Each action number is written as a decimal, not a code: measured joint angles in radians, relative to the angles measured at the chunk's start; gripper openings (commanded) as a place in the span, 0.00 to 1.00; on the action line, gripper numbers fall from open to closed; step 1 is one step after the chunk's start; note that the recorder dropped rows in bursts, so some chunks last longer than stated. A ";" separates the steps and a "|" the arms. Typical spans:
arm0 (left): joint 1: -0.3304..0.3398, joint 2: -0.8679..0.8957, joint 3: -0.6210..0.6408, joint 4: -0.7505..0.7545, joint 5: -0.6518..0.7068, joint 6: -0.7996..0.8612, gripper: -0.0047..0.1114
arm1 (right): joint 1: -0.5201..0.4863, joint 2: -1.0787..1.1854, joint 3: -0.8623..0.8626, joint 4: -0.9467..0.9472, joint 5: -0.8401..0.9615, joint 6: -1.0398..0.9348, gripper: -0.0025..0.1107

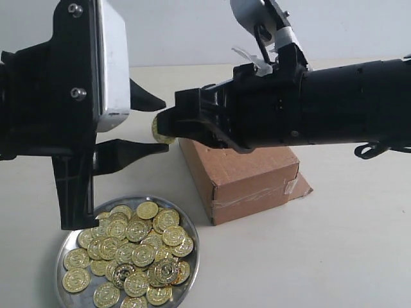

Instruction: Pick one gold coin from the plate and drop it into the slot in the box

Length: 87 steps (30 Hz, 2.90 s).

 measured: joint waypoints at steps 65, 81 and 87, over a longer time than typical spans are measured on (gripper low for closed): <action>0.096 -0.367 0.190 -0.053 0.011 -0.499 0.04 | 0.000 -0.508 0.031 -0.050 -0.765 -0.353 0.02; 0.100 -0.807 0.766 -0.447 -0.508 -0.601 0.04 | 0.000 -1.107 0.646 -0.131 -0.807 -0.157 0.02; 0.100 -0.849 0.799 -0.436 -0.514 -0.618 0.04 | 0.000 -1.208 0.738 -0.268 -0.798 -0.060 0.02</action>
